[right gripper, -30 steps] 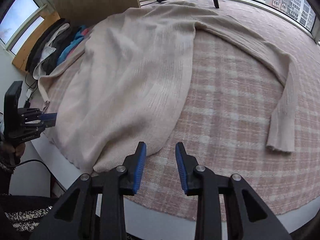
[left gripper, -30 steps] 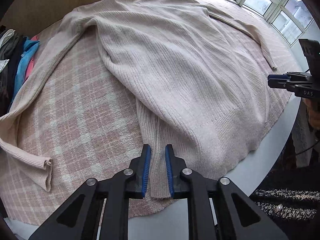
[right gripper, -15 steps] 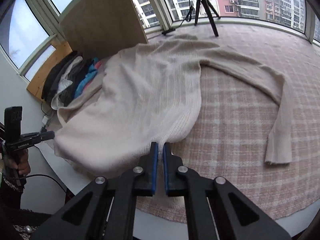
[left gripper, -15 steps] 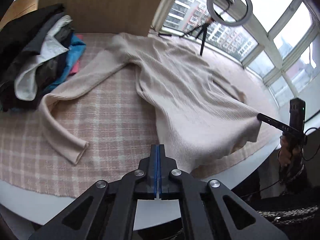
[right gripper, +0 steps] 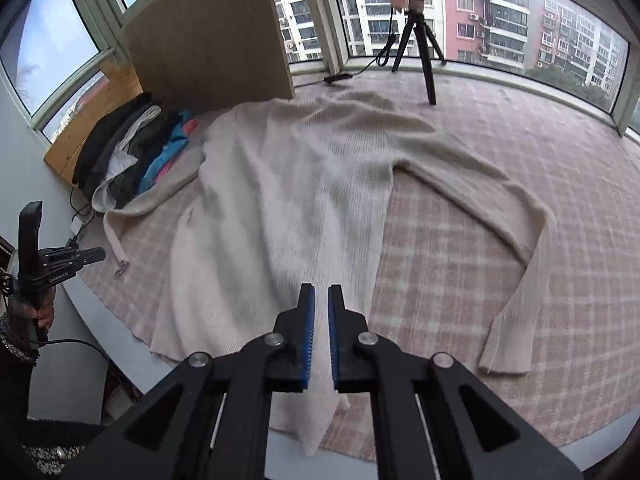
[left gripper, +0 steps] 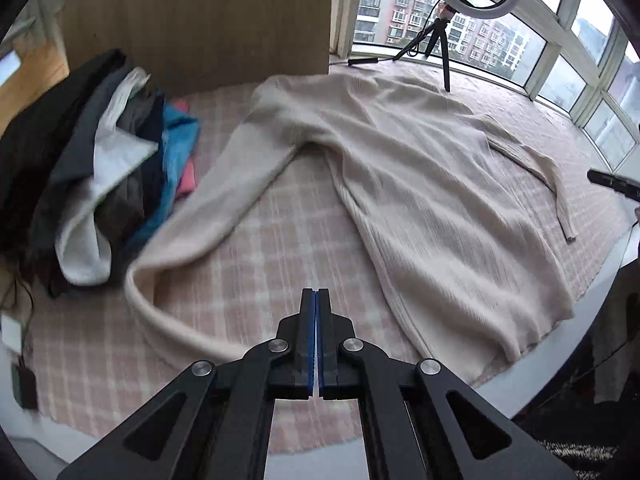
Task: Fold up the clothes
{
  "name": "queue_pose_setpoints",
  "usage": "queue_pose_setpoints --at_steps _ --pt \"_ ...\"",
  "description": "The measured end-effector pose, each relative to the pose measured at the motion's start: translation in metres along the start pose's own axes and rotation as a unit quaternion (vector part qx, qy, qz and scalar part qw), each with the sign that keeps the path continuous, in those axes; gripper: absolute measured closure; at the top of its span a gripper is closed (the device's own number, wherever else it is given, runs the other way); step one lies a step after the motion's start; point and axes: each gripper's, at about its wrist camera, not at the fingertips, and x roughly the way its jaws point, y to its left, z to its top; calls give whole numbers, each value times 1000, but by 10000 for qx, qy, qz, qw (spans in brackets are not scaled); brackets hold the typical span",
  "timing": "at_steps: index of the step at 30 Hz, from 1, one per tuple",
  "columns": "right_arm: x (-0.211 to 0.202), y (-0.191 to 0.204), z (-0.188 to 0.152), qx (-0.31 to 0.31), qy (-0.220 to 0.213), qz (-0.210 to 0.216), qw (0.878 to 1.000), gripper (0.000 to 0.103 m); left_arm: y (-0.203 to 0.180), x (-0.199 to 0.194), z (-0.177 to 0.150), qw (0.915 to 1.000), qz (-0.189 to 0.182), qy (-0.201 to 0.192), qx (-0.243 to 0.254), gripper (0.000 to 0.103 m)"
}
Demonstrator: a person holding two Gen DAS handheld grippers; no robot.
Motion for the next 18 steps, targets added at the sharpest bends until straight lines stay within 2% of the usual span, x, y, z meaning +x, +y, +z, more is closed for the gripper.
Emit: queue_pose_setpoints --at_steps 4,9,12,14,16,18 --pt "-6 -19 74 48 -437 -209 9988 87 15 3 74 9987 234 -272 364 100" --pt "4 -39 151 -88 -709 -518 9961 86 40 11 152 9963 509 -580 376 98" --pt "30 -44 176 -142 -600 -471 9970 86 42 35 180 9970 504 -510 299 97" --pt "56 -43 186 -309 -443 -468 9974 85 39 55 192 9983 345 -398 246 90" --pt "87 -42 193 -476 -282 -532 9970 84 33 76 200 9983 340 -352 326 85" --pt "120 -43 199 -542 -139 -490 9972 77 26 97 207 9985 289 -233 395 83"
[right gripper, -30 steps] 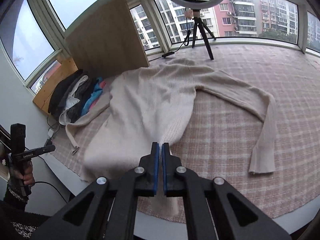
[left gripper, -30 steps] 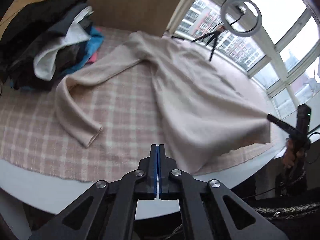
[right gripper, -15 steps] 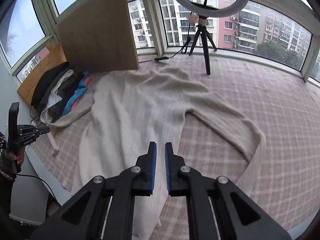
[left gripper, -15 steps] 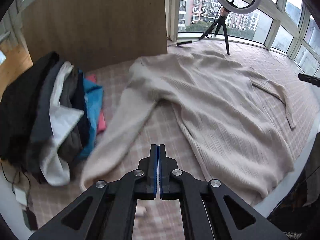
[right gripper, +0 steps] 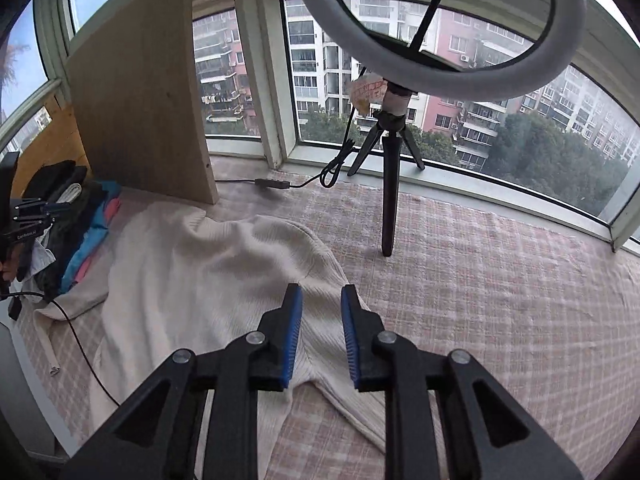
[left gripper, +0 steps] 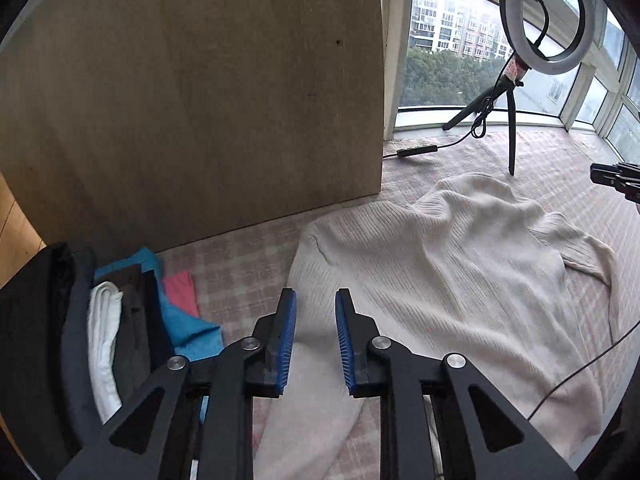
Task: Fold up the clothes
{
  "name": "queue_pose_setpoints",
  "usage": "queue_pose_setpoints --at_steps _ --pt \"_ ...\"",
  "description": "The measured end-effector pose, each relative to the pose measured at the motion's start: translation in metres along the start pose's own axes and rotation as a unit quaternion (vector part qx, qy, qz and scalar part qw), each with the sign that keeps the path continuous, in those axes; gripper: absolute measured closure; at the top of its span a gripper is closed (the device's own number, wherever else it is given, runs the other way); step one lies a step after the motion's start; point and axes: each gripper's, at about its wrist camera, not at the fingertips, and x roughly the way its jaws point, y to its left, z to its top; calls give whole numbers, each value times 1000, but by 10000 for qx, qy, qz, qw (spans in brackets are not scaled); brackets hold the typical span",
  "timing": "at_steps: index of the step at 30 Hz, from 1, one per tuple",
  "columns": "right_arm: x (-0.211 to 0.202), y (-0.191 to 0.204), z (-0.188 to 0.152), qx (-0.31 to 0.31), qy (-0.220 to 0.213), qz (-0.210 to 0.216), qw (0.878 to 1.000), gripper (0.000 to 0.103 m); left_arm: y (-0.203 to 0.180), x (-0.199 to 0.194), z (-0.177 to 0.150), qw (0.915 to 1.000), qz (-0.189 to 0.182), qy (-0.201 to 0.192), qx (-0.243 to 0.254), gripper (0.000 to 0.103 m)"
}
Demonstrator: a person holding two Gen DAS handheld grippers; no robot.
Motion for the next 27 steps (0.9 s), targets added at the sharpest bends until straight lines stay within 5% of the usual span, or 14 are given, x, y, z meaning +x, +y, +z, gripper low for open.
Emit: queue_pose_setpoints --at_steps 8,14,18,19,20,21,27 --pt "131 -1 27 45 628 396 9972 73 7 86 19 9985 -206 504 -94 72" --pt "175 11 28 -308 808 530 9948 64 23 128 21 9965 -391 697 -250 65" --pt "184 19 25 -579 769 356 9947 65 28 145 24 9956 -462 752 -312 65" --pt "184 19 24 -572 755 352 9949 67 28 148 24 9954 -482 764 -313 73" --pt "184 17 23 -512 750 405 9950 90 26 150 23 9949 -564 766 -321 82" --pt "184 13 22 -390 781 473 9951 97 24 149 23 9944 -665 731 -363 94" --pt "117 -11 22 -114 -158 86 9998 98 -11 90 30 9997 -63 -191 162 97"
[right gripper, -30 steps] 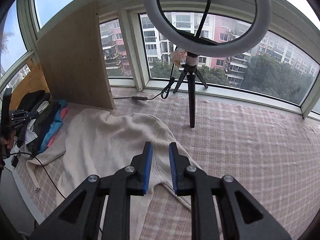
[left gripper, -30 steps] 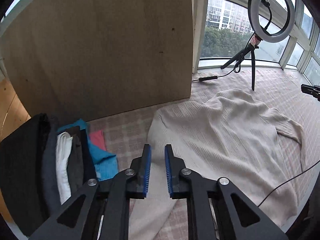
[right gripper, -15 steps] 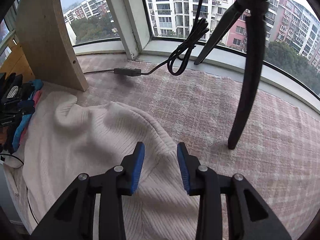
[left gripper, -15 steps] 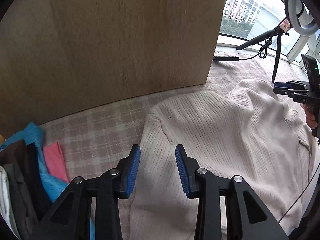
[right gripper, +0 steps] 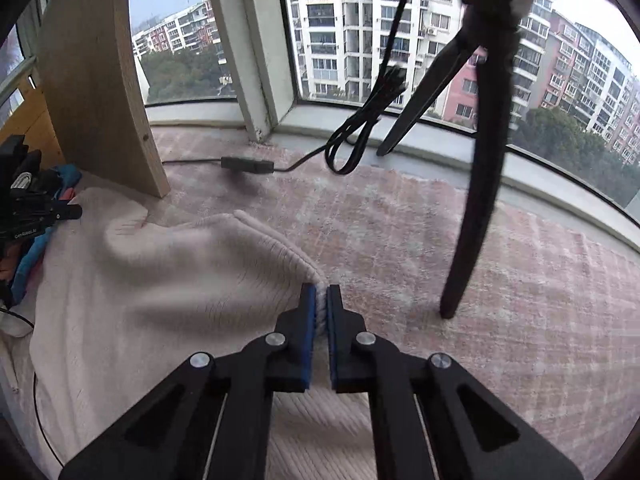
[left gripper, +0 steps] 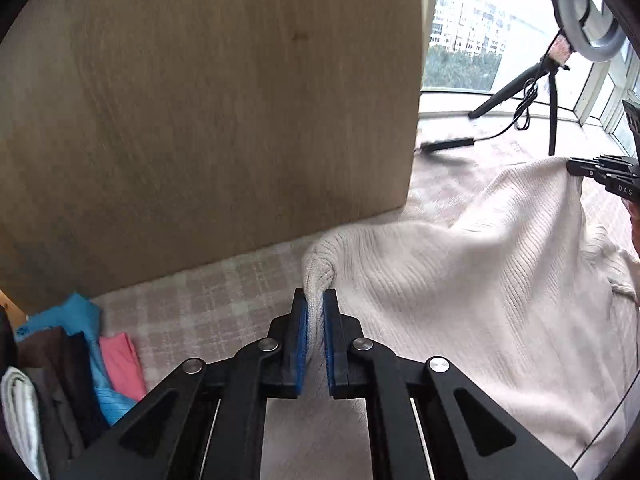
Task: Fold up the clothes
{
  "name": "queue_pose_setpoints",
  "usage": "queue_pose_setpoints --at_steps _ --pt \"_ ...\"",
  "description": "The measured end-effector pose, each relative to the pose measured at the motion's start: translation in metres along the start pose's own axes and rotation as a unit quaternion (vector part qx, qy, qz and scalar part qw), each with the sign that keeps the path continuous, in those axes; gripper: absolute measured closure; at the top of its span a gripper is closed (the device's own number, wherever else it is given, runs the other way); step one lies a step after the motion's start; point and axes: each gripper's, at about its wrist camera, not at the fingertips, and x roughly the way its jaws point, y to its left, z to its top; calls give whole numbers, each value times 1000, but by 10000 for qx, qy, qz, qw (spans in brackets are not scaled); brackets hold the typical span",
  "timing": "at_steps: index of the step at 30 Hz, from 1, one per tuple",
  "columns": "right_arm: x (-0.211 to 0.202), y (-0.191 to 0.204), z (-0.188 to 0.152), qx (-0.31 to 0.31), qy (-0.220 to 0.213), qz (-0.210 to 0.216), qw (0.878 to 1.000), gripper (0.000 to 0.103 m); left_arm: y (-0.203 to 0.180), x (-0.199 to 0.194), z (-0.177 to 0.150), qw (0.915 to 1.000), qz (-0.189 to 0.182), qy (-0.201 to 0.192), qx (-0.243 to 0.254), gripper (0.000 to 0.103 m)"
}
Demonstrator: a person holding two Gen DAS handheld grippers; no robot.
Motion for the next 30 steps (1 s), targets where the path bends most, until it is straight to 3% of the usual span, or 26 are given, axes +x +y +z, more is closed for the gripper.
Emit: queue_pose_setpoints --at_steps 2,5,8,10,13,18,22,27,30 --pt "-29 -11 2 33 -395 -384 9985 98 -8 -16 7 9994 100 -309 91 97" --pt "-36 -20 4 -49 -586 -948 9938 98 -13 -2 13 9989 326 -293 172 97" --pt "-7 -27 4 6 -183 -925 9955 98 -5 39 11 9982 563 213 -43 96" --pt "13 -22 4 -184 107 -988 9949 97 -3 56 8 9973 508 526 -102 92" --pt "17 -19 5 -257 249 -1242 9916 93 -5 40 9 9970 649 418 -25 91" --pt "-40 -43 6 481 -115 -305 9983 92 1 -42 1 9987 511 -37 -45 91" --pt "-115 -60 -11 901 -408 423 9942 92 8 -128 -37 9989 294 -342 -84 90" --pt "-225 -71 -53 1149 -797 797 9870 87 23 -211 -105 9993 145 -241 -263 84" --pt "-271 -70 -91 1401 -870 927 9819 79 -5 -241 -159 9992 -74 23 -382 82"
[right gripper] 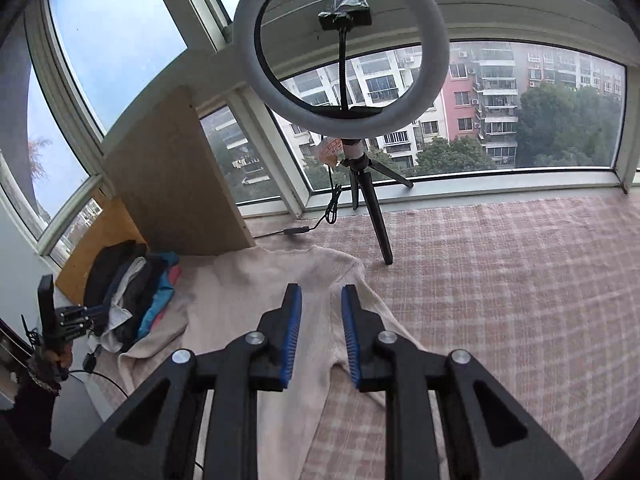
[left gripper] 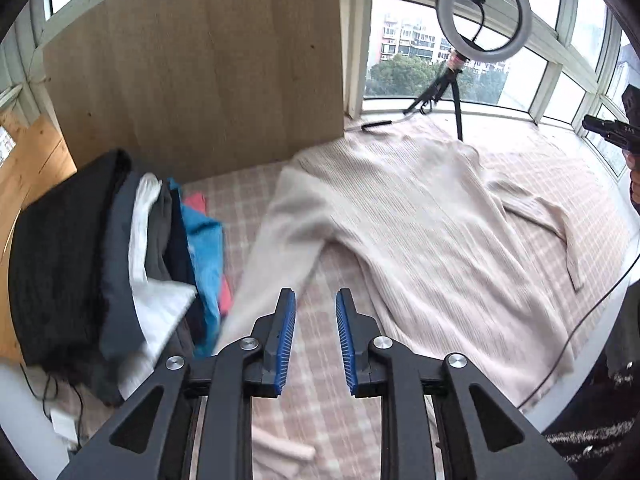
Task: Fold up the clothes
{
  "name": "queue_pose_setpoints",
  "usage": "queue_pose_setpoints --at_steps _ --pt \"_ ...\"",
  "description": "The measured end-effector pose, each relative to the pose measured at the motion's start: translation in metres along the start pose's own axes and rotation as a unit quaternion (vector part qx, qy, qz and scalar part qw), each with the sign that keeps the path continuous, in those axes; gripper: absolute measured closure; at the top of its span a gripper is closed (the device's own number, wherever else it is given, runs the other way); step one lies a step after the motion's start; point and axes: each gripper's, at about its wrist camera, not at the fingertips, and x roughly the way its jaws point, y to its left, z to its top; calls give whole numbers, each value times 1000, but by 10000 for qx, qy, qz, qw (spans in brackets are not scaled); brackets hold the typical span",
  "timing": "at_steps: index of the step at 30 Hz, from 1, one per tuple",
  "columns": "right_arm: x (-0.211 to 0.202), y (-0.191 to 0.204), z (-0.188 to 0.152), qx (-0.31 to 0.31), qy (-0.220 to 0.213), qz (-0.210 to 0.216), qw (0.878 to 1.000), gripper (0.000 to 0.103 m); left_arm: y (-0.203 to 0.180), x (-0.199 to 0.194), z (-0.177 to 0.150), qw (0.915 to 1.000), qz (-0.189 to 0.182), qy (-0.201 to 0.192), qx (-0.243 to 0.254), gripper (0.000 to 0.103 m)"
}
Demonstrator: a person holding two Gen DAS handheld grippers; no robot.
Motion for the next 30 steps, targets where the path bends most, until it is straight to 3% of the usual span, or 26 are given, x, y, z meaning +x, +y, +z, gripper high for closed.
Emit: queue_pose_setpoints --at_steps 2,4,8,11,16,17,19,22,24,25,27,29,30 --pt "-16 3 -31 20 69 -175 9998 79 -21 9 -43 9990 -342 237 -150 72" --pt "-18 4 -67 89 259 -377 9989 79 -52 27 -78 9964 -617 539 -202 69" --pt "5 -5 -137 528 928 -390 9935 79 -91 65 -120 9933 -523 995 -265 71" --pt "19 -2 -176 540 1317 -474 9887 79 -103 83 -131 9889 -697 1182 -570 71" --pt "19 5 -212 463 1567 -432 9856 79 -123 98 -143 9893 -417 1326 -453 72" --pt "18 5 -215 475 1570 -422 9855 79 -126 98 -144 9898 -361 1316 -416 74" --pt "16 6 -220 478 1553 -419 9858 79 -131 97 -145 9908 -329 1265 -344 96" --pt "14 5 -227 561 1563 -339 9855 79 -131 93 -145 9917 -458 1100 -473 98" --pt "16 7 -231 538 1605 -352 9849 79 -123 79 -143 9889 -794 930 -841 98" --pt "18 9 -232 504 1631 -384 9846 79 -113 64 -144 9841 -1099 717 -1197 98" --pt "18 13 -235 412 1653 -434 9844 79 -78 33 -157 9576 -1834 128 -2216 98" --pt "19 16 -238 380 1679 -360 9844 79 -44 31 -182 9315 -1985 75 -3048 98" --pt "21 17 -241 365 1728 -307 9838 79 -36 38 -192 9278 -1911 216 -3197 98"
